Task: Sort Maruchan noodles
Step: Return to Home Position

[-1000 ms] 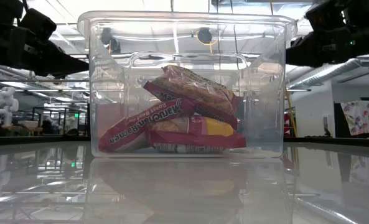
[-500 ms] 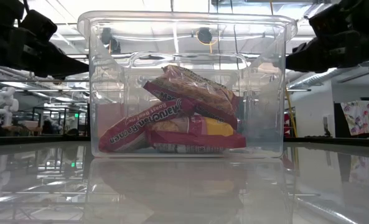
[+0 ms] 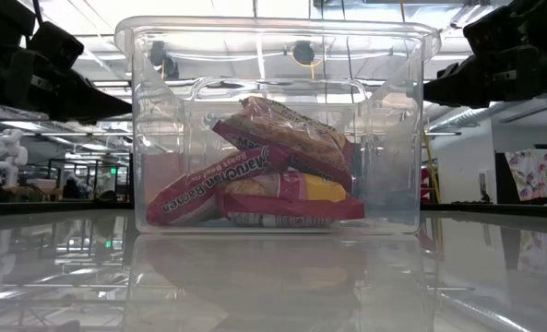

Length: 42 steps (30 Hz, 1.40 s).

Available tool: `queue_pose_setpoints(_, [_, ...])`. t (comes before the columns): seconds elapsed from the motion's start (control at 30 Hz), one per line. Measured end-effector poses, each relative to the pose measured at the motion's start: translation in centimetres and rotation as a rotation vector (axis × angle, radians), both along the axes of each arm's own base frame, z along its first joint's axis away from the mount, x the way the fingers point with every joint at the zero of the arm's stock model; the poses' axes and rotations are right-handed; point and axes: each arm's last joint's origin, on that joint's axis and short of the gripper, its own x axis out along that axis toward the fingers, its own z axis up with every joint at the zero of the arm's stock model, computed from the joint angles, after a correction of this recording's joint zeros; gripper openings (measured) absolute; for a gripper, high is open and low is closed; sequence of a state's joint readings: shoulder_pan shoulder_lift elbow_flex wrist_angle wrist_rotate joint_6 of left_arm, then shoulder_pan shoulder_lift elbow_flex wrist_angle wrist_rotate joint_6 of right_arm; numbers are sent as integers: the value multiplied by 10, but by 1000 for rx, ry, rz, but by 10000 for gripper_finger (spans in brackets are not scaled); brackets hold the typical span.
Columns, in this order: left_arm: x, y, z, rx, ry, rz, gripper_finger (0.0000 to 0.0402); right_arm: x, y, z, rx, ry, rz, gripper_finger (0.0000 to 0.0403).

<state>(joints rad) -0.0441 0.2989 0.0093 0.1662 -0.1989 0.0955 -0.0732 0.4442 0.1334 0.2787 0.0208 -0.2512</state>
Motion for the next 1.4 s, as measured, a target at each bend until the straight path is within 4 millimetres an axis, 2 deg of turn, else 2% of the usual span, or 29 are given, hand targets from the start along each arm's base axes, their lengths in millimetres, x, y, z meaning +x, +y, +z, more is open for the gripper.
queue_pose_setpoints(0.77, [0, 0, 3, 4, -27, 1, 8, -13, 1, 1, 24, -8, -3, 0])
queue_pose_setpoints(1.0, [0, 0, 3, 4, -27, 4, 8, -15, 2, -7, 28, -51, 18, 0])
queue_pose_setpoints(1.4, [0, 0, 3, 7, -27, 9, 8, -19, 2, -2, 36, -109, 16, 0])
